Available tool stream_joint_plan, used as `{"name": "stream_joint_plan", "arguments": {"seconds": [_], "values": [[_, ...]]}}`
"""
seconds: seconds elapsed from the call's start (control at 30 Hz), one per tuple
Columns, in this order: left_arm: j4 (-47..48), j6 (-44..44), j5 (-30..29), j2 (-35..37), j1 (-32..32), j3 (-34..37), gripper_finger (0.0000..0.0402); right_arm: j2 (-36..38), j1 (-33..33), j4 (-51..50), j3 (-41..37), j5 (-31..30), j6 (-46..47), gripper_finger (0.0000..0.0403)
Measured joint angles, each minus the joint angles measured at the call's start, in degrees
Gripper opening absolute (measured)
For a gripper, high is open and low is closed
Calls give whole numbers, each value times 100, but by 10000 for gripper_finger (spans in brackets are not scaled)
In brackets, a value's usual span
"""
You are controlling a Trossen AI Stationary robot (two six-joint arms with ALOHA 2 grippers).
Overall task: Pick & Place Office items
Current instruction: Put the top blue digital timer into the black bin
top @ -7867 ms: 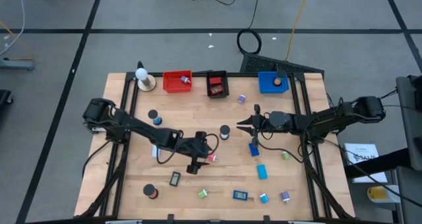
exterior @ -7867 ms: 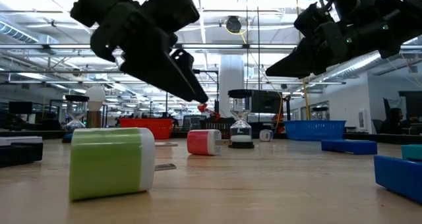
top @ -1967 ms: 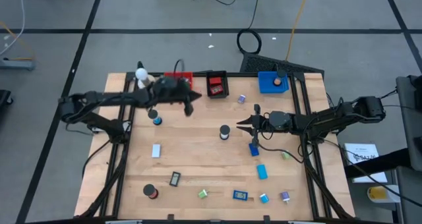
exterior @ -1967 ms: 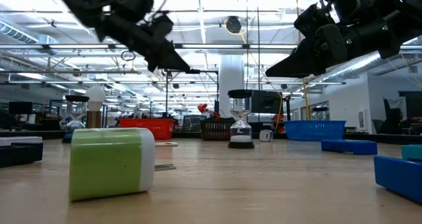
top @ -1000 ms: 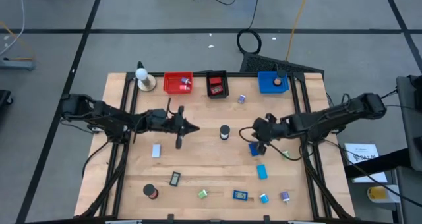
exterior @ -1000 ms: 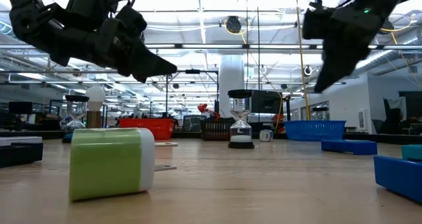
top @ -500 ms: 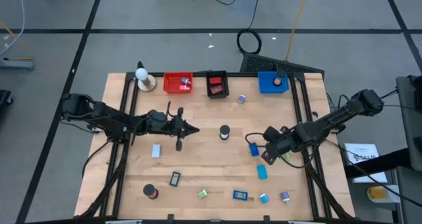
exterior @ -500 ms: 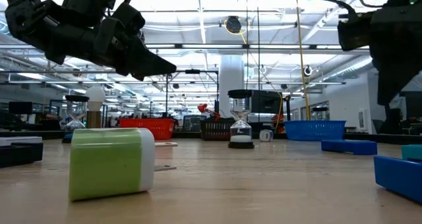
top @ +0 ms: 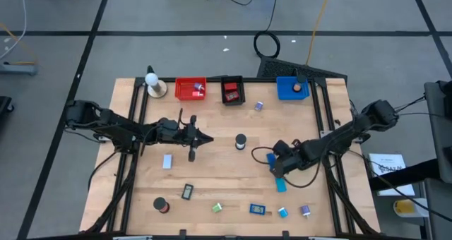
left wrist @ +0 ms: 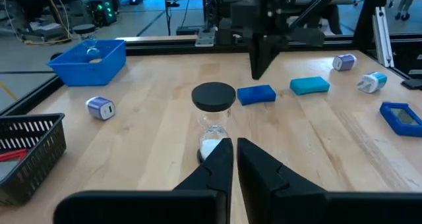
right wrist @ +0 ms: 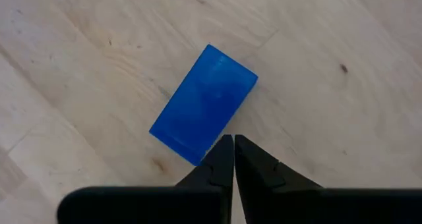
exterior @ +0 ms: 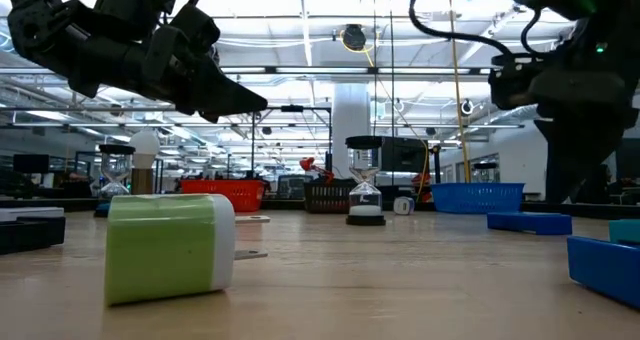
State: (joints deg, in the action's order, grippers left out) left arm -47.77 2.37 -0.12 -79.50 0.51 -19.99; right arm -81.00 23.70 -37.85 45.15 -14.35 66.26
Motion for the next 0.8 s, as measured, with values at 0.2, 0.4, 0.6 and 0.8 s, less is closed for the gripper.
{"name": "stream_joint_plan", "arguments": {"seconds": [0.2, 0.4, 0.6, 0.8], "values": [[0, -13, 0, 0, 0, 0, 30, -26, -157, 371, 0, 397, -138, 81], [4, -28, -2, 0, 0, 0, 30, -26, -152, 467, 0, 371, -229, 198], [47, -31, -2, 0, 0, 0, 31, -169, -160, 549, 0, 53, -253, 294], [51, -31, -2, 0, 0, 0, 31, -644, -228, 1021, 0, 67, -415, 308]]}}
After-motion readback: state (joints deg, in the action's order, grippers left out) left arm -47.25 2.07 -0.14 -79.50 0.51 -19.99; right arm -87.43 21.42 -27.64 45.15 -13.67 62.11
